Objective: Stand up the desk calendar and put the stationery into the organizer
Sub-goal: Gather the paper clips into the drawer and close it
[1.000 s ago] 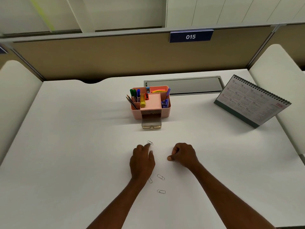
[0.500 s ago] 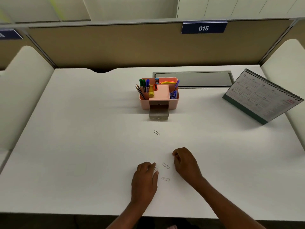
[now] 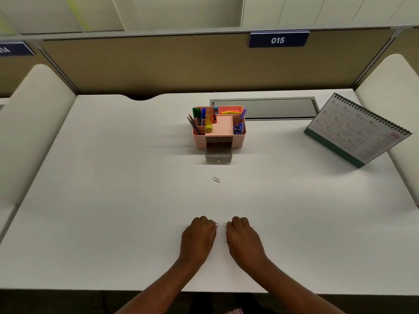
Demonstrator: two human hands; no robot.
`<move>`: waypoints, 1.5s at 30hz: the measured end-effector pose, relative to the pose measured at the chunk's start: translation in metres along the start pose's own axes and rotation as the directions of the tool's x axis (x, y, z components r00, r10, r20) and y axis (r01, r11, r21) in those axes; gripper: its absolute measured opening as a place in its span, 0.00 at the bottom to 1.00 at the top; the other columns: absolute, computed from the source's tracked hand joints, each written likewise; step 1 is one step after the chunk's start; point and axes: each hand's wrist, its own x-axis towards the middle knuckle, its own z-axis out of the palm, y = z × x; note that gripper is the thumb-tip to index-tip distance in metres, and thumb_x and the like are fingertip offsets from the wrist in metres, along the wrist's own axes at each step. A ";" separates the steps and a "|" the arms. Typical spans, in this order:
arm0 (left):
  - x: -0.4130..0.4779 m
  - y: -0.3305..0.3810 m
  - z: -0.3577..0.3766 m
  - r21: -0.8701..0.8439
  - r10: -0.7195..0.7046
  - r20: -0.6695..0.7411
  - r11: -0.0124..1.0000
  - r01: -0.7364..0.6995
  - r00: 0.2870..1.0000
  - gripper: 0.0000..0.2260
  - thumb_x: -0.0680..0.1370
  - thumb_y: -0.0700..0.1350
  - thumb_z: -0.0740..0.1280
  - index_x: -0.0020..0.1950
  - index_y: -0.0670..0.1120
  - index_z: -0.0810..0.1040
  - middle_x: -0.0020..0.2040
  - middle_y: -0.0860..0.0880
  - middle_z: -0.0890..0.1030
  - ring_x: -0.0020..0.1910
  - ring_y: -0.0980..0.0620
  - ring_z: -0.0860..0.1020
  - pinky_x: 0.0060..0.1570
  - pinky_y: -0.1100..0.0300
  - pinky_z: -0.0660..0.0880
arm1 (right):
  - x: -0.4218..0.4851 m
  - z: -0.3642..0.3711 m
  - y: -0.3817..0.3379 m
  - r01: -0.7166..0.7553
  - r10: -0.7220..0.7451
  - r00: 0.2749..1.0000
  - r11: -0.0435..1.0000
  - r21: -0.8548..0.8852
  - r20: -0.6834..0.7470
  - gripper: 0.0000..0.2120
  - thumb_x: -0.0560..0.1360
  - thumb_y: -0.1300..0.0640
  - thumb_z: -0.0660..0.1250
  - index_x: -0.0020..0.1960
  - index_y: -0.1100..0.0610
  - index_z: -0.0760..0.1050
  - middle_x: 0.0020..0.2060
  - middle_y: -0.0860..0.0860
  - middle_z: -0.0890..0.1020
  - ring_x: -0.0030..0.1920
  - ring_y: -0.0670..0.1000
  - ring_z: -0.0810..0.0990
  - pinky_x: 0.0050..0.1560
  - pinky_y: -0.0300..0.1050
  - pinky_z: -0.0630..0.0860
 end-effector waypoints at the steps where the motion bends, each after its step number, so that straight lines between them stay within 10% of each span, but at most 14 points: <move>1: 0.001 0.000 0.000 0.004 0.001 0.012 1.000 -0.001 1.000 0.04 0.79 0.49 0.71 0.48 0.51 0.85 0.43 0.54 0.83 0.43 0.55 0.80 0.36 0.62 0.78 | 0.001 -0.001 -0.002 0.006 -0.005 1.000 1.000 -0.029 0.003 0.15 0.58 0.71 0.76 0.41 0.58 0.79 0.38 0.54 0.77 0.37 0.53 0.76 0.24 0.44 0.73; 9: 0.007 0.004 0.000 0.150 0.122 0.039 0.981 -0.127 0.992 0.11 0.66 0.39 0.82 0.34 0.47 0.80 0.35 0.51 0.78 0.33 0.53 0.76 0.25 0.62 0.70 | 0.014 -0.014 -0.008 0.057 -0.044 0.995 0.987 -0.151 0.087 0.19 0.47 0.72 0.77 0.28 0.57 0.72 0.28 0.53 0.73 0.27 0.51 0.72 0.22 0.42 0.56; 23: 0.016 0.001 0.007 0.253 0.223 0.019 0.942 -0.220 0.975 0.16 0.59 0.32 0.80 0.33 0.47 0.77 0.31 0.49 0.76 0.30 0.52 0.75 0.23 0.60 0.70 | 0.019 -0.010 -0.004 0.045 -0.024 0.991 0.986 -0.163 0.131 0.23 0.46 0.67 0.83 0.32 0.57 0.73 0.26 0.53 0.73 0.25 0.51 0.72 0.22 0.42 0.57; 45: 0.007 -0.003 0.012 -0.264 -0.068 -0.040 0.963 0.055 0.997 0.03 0.81 0.48 0.66 0.48 0.52 0.77 0.42 0.57 0.76 0.42 0.57 0.73 0.41 0.65 0.72 | 0.138 -0.071 0.037 0.033 -0.013 0.988 0.990 0.135 -0.153 0.07 0.81 0.54 0.62 0.47 0.53 0.78 0.43 0.50 0.79 0.43 0.53 0.78 0.38 0.49 0.77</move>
